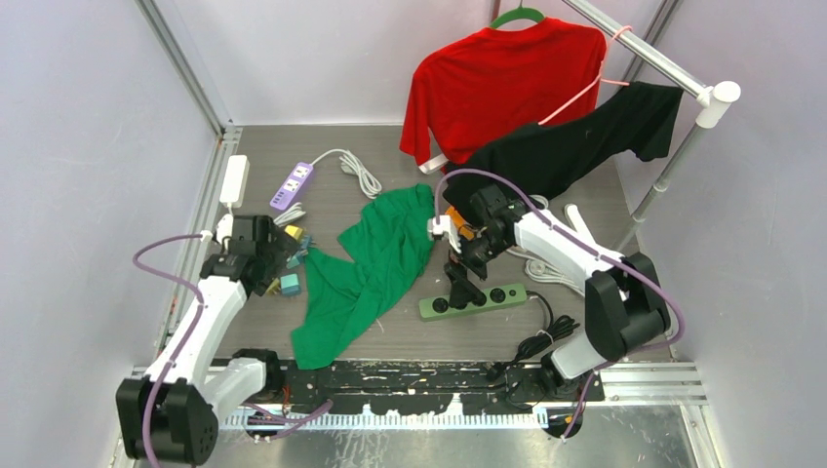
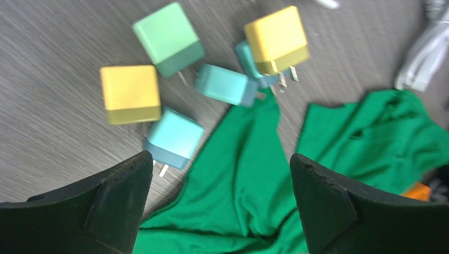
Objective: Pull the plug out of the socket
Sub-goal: Place the plug at the center of the board, then pick up the socket from the center of the board.
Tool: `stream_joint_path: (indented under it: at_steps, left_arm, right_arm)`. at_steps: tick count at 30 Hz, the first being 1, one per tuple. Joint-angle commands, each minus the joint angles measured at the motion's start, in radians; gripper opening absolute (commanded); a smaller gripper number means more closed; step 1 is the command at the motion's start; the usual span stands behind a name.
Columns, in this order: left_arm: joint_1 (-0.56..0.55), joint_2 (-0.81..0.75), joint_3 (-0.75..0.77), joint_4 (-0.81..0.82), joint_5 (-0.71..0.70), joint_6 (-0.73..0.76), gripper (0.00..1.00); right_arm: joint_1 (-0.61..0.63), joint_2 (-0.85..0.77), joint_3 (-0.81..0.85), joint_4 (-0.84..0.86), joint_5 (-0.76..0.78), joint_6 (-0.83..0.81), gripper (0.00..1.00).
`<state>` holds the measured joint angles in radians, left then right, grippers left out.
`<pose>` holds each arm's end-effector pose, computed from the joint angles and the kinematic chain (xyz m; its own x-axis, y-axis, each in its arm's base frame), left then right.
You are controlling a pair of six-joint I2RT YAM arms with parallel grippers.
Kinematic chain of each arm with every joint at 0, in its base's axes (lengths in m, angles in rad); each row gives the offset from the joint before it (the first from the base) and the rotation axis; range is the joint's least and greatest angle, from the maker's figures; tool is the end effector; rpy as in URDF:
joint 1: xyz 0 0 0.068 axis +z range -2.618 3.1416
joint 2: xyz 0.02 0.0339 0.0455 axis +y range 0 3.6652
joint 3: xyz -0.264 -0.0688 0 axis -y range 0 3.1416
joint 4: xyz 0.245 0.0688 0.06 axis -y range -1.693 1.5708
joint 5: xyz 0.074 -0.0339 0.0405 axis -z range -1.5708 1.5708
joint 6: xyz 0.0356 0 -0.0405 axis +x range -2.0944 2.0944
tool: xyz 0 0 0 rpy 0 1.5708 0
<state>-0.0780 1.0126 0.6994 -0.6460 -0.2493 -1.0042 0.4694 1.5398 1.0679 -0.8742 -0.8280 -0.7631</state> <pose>0.1941 -0.0064 0.2302 -0.3827 -0.7902 -0.4786 -0.7240 0.5783 -0.3760 0.2371 0.1497 0.2238 -0.3157 -0.6843 -0.6573 -0.9278 0.0775 0.3649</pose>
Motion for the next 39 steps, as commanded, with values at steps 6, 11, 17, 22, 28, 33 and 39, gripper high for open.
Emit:
stream_joint_path:
  at_steps: [6,11,17,22,28,33,39]
  left_arm:
    - [0.006,-0.242,-0.083,0.246,0.298,0.058,1.0]
    - [0.007,-0.305,-0.114,0.497,0.51,0.112,1.0]
    - [0.004,-0.184,0.121,0.417,0.658,0.342,1.0]
    - [-0.009,-0.019,0.281,0.218,0.689,0.542,1.0]
    - [-0.011,-0.049,0.261,0.183,0.673,0.589,1.0]
    - [-0.009,-0.149,0.182,0.22,0.622,0.602,1.0]
    - [-0.009,-0.167,0.175,0.217,0.611,0.607,1.0]
  right_arm:
    - [0.004,-0.102,-0.098,-0.106,0.075,-0.497,1.0]
    - [0.018,-0.143,-0.149,-0.002,0.195,-0.472,1.0]
    - [0.069,-0.151,-0.189,0.072,0.342,-0.456,1.0]
    - [0.118,-0.119,-0.207,0.106,0.415,-0.444,0.98]
    - [0.2,-0.057,-0.203,0.138,0.478,-0.41,0.89]
    - [0.229,-0.022,-0.186,0.144,0.514,-0.382,0.72]
    - [0.231,-0.02,-0.171,0.132,0.518,-0.37,0.44]
